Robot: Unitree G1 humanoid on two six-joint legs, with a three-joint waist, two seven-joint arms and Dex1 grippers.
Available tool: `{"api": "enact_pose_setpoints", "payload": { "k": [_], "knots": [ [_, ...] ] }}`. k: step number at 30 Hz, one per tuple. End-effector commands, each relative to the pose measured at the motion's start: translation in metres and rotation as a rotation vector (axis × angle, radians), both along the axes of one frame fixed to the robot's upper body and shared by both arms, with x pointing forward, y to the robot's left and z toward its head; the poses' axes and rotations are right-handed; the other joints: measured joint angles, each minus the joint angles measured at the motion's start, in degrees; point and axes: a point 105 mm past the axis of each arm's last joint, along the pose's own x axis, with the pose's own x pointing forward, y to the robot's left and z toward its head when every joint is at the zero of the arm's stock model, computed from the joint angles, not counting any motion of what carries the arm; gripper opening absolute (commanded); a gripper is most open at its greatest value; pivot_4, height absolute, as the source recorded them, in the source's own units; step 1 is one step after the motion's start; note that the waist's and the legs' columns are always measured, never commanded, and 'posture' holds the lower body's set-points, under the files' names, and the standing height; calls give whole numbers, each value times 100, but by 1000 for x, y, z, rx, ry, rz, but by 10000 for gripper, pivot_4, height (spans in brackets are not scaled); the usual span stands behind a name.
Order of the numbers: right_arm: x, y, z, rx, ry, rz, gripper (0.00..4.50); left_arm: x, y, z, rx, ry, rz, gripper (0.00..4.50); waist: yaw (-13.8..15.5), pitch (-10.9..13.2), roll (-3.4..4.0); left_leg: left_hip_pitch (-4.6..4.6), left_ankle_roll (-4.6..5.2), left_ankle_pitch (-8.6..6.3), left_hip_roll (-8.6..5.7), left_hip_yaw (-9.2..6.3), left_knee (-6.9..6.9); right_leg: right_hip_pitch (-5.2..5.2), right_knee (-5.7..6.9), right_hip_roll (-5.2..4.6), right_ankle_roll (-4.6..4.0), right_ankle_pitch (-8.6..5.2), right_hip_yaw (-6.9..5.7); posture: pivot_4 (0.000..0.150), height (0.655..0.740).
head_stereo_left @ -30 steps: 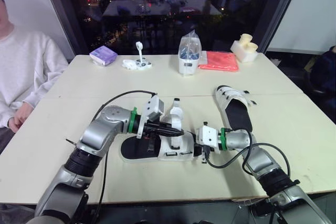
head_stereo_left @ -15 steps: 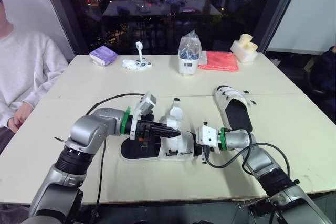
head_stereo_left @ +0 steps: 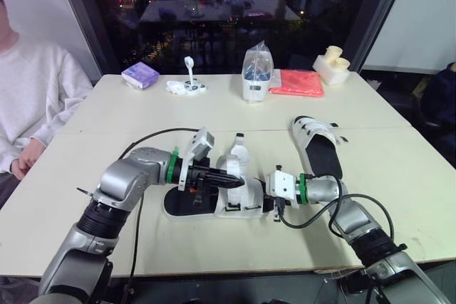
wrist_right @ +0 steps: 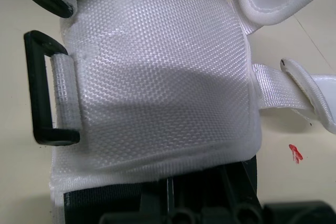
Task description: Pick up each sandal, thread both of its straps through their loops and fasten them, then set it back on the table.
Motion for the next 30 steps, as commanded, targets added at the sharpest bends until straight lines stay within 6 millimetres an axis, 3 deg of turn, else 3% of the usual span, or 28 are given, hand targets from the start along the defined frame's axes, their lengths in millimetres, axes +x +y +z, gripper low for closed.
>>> {"api": "enact_pose_setpoints", "payload": {
  "k": [1,15,30],
  "knots": [
    [-6,-16,-36,-117,114,-49,0,-1,0,4,-8,-20,-9,903,0,0,0,0,0,0,0,0,0,0,0,0,0,0,0,1500,7400],
    [-6,-16,-36,-118,112,-46,0,3,12,-17,61,-44,32,903,0,0,1,0,0,0,0,0,0,0,0,-2,0,0,0,1500,7400],
    [-6,-14,-36,-114,110,-47,0,-16,-7,-37,80,-141,-55,903,2,-1,1,0,0,-1,1,0,0,0,0,-7,-1,0,0,1500,7400]
  ]
}}
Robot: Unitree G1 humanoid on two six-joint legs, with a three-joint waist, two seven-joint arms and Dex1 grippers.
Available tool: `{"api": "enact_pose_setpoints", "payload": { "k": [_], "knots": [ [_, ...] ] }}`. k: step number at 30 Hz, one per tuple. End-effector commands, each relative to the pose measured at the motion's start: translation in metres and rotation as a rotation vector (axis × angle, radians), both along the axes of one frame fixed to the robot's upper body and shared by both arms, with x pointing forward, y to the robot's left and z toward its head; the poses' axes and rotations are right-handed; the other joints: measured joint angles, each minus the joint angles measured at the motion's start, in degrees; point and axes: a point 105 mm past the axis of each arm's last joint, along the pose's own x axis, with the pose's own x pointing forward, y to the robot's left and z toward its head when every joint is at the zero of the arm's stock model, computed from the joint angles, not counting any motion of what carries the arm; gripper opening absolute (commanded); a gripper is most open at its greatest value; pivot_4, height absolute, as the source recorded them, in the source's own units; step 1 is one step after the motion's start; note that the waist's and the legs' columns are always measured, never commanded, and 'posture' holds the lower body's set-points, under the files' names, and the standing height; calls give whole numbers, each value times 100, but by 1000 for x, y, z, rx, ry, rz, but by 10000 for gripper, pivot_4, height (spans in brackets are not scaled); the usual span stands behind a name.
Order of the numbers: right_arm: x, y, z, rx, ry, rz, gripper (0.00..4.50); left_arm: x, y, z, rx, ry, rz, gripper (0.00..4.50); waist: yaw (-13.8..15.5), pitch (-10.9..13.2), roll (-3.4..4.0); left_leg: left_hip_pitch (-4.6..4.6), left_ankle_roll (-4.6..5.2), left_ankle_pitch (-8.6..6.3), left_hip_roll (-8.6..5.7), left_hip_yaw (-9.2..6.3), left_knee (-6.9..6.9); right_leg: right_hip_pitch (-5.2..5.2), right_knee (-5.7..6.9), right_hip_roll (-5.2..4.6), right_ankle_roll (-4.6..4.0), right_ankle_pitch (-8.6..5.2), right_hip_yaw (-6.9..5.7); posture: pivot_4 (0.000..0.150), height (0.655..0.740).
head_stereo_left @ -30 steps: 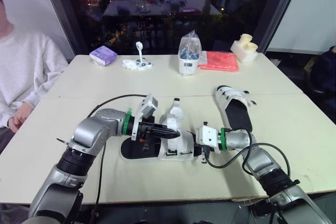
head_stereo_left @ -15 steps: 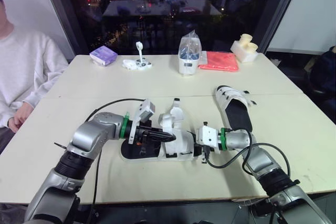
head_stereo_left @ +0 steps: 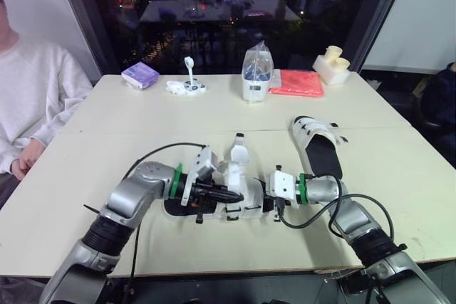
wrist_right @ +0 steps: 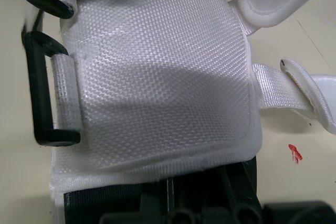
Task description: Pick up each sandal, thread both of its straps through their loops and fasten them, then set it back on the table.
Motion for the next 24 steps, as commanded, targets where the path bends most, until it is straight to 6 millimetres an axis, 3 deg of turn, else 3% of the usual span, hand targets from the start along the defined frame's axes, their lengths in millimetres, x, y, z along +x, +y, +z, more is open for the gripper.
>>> {"api": "enact_pose_setpoints", "payload": {
  "k": [1,3,6,13,14,18,24],
  "knots": [
    [-6,-14,-37,-111,113,-45,0,-8,-5,4,22,-79,-46,903,-1,0,0,0,0,0,0,0,0,0,0,-1,0,0,0,1500,7400],
    [-6,-13,-37,-110,113,-45,0,-11,-3,-1,42,-91,-50,903,-3,-1,2,0,0,-1,0,0,0,-1,-1,-2,0,0,0,1500,7400],
    [-6,-12,-37,-108,114,-44,0,-13,1,2,33,-82,-43,9037,0,-1,1,0,0,-1,1,-1,0,-3,0,-3,0,0,0,1500,7400],
    [-7,-12,-38,-110,118,-41,0,-30,28,20,36,-19,-58,42053,-8,0,2,0,0,-1,3,-3,-1,-8,0,-4,-1,0,1,1500,7400],
    [-7,-12,-39,-110,118,-41,0,-34,32,21,41,-8,-62,44686,-8,0,1,-1,0,-1,3,-3,0,-11,-1,-4,-1,0,1,1500,7400],
    [-7,-11,-39,-110,120,-38,0,-47,50,17,88,24,-63,44686,-11,0,5,2,-13,-9,3,-6,-1,-24,-3,-4,-3,-2,1,1500,7400],
    [-7,-10,-40,-111,122,-32,0,-57,51,-3,113,48,-54,44686,-8,0,3,2,-16,-10,3,-7,0,-24,-3,-2,-17,-10,1,1500,7400]
  ]
}}
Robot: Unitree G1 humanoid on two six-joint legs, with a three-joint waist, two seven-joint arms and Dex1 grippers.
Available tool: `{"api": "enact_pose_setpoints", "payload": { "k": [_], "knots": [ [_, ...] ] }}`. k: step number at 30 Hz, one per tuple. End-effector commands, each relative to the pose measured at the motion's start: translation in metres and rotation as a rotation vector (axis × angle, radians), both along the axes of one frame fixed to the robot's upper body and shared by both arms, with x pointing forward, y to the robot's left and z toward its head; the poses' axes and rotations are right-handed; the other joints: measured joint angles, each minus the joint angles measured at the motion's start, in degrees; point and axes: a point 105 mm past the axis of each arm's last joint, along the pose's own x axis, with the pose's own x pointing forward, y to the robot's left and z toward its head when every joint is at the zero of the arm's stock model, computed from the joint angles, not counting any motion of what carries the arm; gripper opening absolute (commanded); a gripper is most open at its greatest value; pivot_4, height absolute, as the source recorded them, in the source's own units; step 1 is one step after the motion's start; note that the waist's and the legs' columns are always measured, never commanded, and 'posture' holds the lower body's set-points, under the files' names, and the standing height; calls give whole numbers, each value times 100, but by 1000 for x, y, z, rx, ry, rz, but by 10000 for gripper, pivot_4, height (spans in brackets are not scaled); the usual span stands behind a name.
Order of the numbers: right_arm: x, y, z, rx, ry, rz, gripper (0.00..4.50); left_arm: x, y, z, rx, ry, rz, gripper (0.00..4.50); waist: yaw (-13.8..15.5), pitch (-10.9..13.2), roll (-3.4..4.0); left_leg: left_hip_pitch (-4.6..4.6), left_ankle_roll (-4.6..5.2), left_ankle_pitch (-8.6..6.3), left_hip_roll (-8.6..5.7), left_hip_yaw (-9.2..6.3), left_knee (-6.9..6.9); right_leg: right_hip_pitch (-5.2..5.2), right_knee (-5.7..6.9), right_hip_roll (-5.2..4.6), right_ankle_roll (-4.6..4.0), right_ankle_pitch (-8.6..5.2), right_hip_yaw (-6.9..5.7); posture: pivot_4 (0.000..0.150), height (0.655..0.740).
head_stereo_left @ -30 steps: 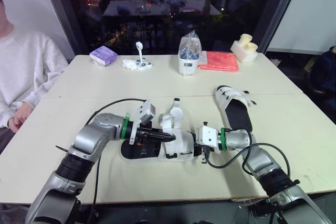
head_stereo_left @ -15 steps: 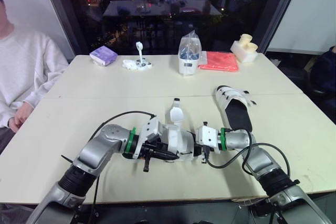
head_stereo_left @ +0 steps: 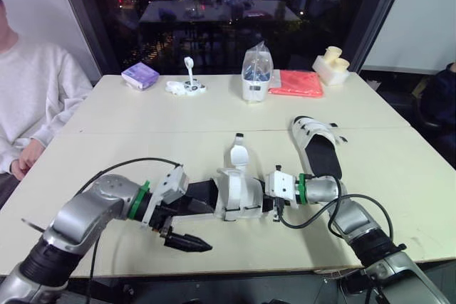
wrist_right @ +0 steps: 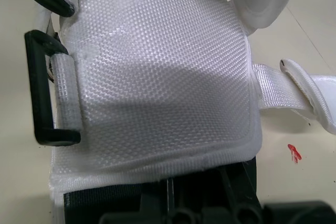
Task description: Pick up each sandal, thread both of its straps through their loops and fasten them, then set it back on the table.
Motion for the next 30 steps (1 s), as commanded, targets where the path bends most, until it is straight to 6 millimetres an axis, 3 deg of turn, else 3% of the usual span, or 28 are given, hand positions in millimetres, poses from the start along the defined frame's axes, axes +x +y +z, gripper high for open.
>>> {"api": "enact_pose_setpoints", "payload": {
  "k": [1,5,12,20,30],
  "knots": [
    [-8,-10,-39,-110,125,-31,0,-3,-5,-5,3,-47,-10,44686,1,-1,1,0,0,0,0,0,0,0,0,0,0,0,0,1500,7400],
    [-9,-12,-39,-115,126,-28,0,5,-13,-19,-14,-96,56,44686,4,-1,-1,1,0,0,0,0,0,2,0,0,0,0,0,1500,7400],
    [-9,-12,-40,-118,126,-26,0,8,-26,-23,-45,-133,100,44686,5,-2,0,1,1,-1,0,0,0,2,0,-2,1,1,0,1500,7400],
    [-8,-12,-39,-122,123,-22,0,9,-27,-35,-18,-190,159,44686,6,-2,1,1,13,-9,1,0,-1,0,1,-3,3,2,0,1500,7400],
    [-6,-8,-38,-119,119,-10,0,16,-37,-29,-80,-202,208,44686,9,-3,1,1,21,-13,1,-2,0,1,1,-6,2,2,2,1500,7400]
  ]
}}
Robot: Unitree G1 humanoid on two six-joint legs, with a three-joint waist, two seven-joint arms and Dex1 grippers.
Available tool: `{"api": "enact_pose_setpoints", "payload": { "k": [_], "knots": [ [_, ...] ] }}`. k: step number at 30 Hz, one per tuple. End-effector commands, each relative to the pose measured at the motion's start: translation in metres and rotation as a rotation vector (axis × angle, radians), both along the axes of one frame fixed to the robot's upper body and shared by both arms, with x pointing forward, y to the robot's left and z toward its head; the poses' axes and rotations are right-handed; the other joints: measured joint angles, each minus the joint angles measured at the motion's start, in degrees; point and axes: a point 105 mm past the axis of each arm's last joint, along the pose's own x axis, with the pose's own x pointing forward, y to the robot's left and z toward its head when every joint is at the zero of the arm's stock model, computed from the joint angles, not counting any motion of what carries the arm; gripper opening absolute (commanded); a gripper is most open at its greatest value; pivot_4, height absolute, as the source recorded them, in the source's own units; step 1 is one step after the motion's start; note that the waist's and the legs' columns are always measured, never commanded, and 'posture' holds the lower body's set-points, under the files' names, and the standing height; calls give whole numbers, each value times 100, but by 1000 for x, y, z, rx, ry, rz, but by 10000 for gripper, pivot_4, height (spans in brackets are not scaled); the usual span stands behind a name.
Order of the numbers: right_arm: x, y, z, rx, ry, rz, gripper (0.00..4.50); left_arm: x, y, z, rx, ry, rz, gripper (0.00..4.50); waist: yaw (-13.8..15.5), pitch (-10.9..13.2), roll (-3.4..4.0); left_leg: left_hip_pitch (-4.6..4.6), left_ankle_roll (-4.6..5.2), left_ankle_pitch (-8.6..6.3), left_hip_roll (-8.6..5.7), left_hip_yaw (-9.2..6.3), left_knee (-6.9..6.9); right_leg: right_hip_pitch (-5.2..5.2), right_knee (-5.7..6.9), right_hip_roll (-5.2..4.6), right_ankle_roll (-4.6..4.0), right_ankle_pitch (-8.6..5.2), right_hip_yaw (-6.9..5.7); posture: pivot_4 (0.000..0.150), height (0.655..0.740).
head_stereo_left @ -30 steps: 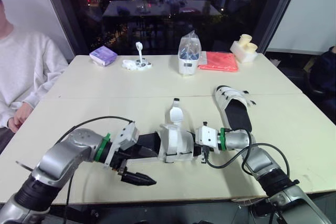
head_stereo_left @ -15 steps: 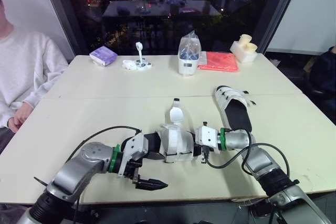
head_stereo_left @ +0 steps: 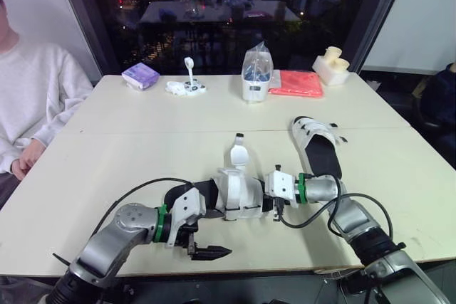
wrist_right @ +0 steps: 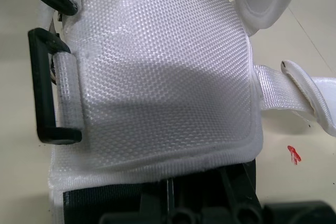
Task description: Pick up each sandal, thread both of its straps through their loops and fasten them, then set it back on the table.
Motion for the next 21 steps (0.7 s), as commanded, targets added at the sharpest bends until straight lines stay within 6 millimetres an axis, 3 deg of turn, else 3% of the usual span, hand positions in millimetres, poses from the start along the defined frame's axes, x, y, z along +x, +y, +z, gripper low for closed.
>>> {"api": "enact_pose_setpoints", "payload": {
  "k": [1,11,14,21],
  "knots": [
    [-7,-7,-39,-109,121,-18,0,4,-10,14,-53,-44,-3,44686,-2,0,-1,0,2,-1,0,0,0,1,0,0,0,0,0,1500,7400],
    [-9,-10,-40,-113,128,-20,0,7,-22,17,-78,-10,-38,44686,3,0,-1,1,5,-2,1,-2,2,3,1,2,-2,2,-2,1500,7400],
    [-10,-10,-40,-112,130,-19,0,7,-23,14,-77,7,-43,36570,1,-1,0,1,2,0,1,-2,2,4,1,3,0,3,-2,1500,7400],
    [-13,-12,-41,-117,135,-20,0,4,-24,7,-68,42,-46,919,0,-1,0,-1,-2,2,1,-1,1,5,0,3,8,7,-3,1500,7400]
  ]
}}
